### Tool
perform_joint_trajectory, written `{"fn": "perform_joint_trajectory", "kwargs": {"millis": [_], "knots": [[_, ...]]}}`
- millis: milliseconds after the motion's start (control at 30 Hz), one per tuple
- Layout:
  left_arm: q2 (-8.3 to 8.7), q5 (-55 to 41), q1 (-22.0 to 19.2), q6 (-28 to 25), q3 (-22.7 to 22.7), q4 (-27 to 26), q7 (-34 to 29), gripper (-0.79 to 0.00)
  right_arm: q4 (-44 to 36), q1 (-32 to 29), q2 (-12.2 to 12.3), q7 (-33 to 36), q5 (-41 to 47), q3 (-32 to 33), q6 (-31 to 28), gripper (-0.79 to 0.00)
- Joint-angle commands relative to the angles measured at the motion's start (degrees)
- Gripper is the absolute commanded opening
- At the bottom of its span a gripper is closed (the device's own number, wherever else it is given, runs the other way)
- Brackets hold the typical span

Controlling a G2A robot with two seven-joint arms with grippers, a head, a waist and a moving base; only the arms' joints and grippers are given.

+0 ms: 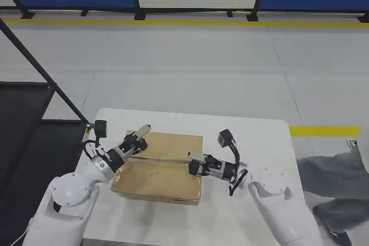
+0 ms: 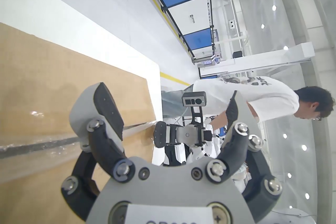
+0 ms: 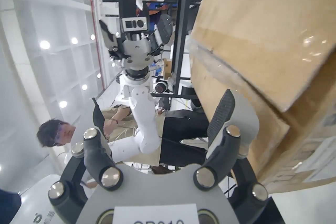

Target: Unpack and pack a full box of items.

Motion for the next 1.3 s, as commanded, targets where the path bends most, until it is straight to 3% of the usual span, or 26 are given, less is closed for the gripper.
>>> {"fn": "perform_joint_trajectory", "kwargs": {"millis": [0, 100, 200, 333, 733, 1000, 1267], "knots": [[-0.07, -0.27, -0.39, -0.01, 0.53, 0.15, 0.05, 0.0, -3.13, -1.67, 0.18, -3.23, -4.21, -0.22, -1.53, 0.0], [-0.1, -0.75, -0.48, -0.14, 0.78, 0.22, -0.32, 0.0, -5.64, -4.08, 0.37, -4.96, -2.55, 0.87, -2.43, 0.0], [-0.08, -0.2, -0.6, -0.2, 1.14, 0.71, -0.47, 0.0, -6.08, -4.37, 0.4, -6.89, -2.4, 1.1, 0.66, 0.0], [-0.11, -0.05, -0.57, -0.24, 1.77, 0.89, -0.79, 0.0, -4.71, -2.23, 0.6, 0.96, -0.69, 0.11, 2.71, 0.0], [-0.8, 2.54, -5.6, 1.21, 7.76, 4.55, -2.09, 0.0, 2.8, 4.56, -0.93, 0.68, 1.93, -6.1, 6.19, 0.0], [-1.46, 3.9, -9.34, 1.82, 11.23, 8.45, -2.13, 0.0, 6.74, 7.65, -2.1, -2.82, 4.37, -8.05, 3.03, 0.0], [-1.83, 3.14, -11.03, 2.6, 11.62, 10.81, -0.93, 0.0, 8.18, 9.05, -2.65, -4.26, 4.99, -8.79, 2.14, 0.0]]}}
